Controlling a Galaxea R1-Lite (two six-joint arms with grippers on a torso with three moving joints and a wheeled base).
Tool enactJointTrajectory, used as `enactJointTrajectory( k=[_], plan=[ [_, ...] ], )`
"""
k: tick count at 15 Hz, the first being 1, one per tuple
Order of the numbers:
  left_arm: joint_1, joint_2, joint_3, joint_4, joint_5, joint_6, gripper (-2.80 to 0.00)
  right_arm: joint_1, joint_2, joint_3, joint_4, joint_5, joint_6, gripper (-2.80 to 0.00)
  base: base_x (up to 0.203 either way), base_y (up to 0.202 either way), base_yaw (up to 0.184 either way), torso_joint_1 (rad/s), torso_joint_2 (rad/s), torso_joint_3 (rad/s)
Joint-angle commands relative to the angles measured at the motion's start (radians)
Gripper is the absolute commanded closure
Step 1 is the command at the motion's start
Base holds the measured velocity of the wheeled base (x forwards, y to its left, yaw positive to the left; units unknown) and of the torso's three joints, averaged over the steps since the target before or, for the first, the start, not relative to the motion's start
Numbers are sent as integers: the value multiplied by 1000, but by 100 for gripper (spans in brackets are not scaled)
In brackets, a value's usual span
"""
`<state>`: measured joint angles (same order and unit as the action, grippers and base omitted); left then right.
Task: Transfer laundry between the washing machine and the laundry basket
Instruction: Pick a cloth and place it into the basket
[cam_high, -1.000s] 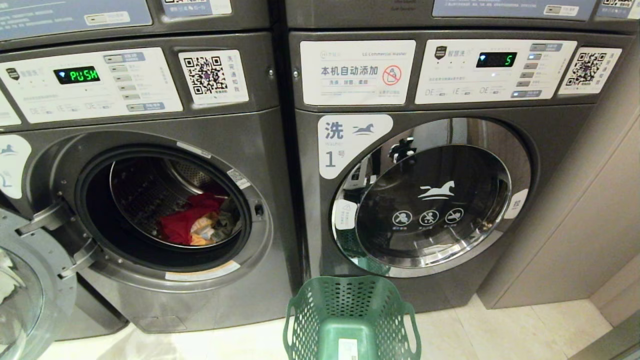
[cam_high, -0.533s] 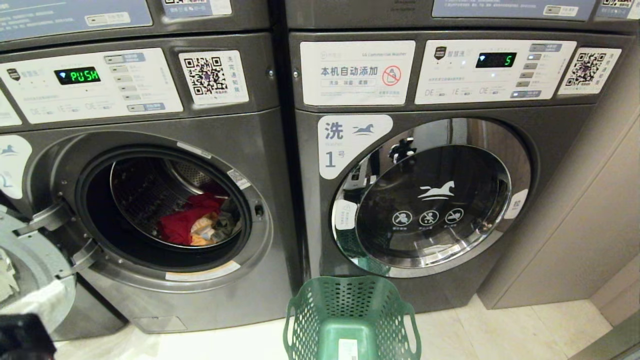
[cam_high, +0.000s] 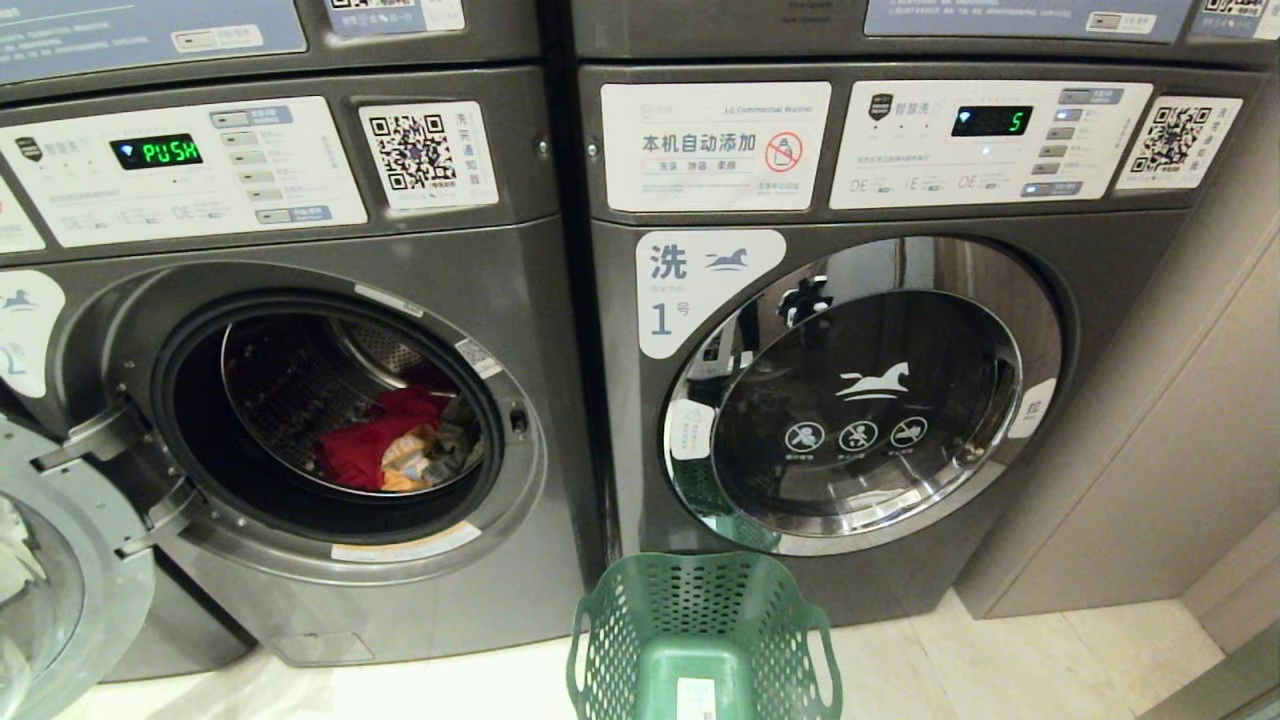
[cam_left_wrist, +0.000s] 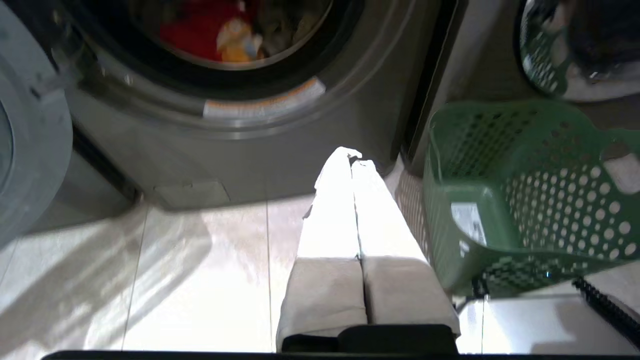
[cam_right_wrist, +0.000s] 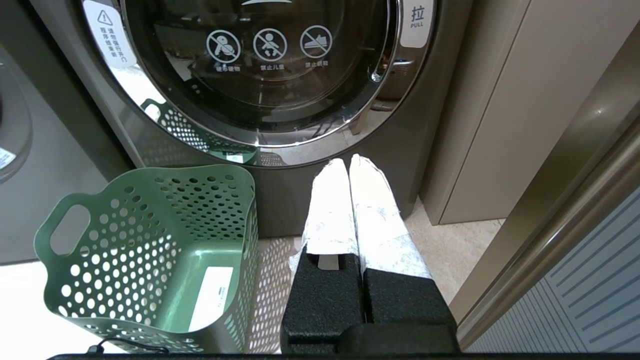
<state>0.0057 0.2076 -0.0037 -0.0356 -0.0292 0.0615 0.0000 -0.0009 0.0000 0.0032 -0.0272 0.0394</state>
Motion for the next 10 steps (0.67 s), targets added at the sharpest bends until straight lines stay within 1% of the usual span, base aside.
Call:
enactJointTrajectory(
  k=[1, 2, 3, 4, 7, 10],
  plan=[
    [-2, -176, 13, 6, -10, 5, 0, 0, 1, 0, 0, 0, 1, 0, 0, 0, 0, 0, 0, 0],
    [-5, -206, 14, 10, -12, 2, 0, 0, 1, 0, 0, 0, 1, 0, 0, 0, 0, 0, 0, 0],
    [-6, -209, 14, 11, 10, -26, 0, 0, 1, 0, 0, 0, 1, 0, 0, 0, 0, 0, 0, 0],
    [-4, -209, 14, 11, 14, -28, 0, 0, 1, 0, 0, 0, 1, 0, 0, 0, 0, 0, 0, 0],
    [-6, -209, 14, 10, 26, -77, 0, 0, 1, 0, 0, 0, 1, 0, 0, 0, 0, 0, 0, 0],
    [-5, -209, 14, 10, 26, -81, 0, 0, 1, 0, 0, 0, 1, 0, 0, 0, 0, 0, 0, 0]
  ],
)
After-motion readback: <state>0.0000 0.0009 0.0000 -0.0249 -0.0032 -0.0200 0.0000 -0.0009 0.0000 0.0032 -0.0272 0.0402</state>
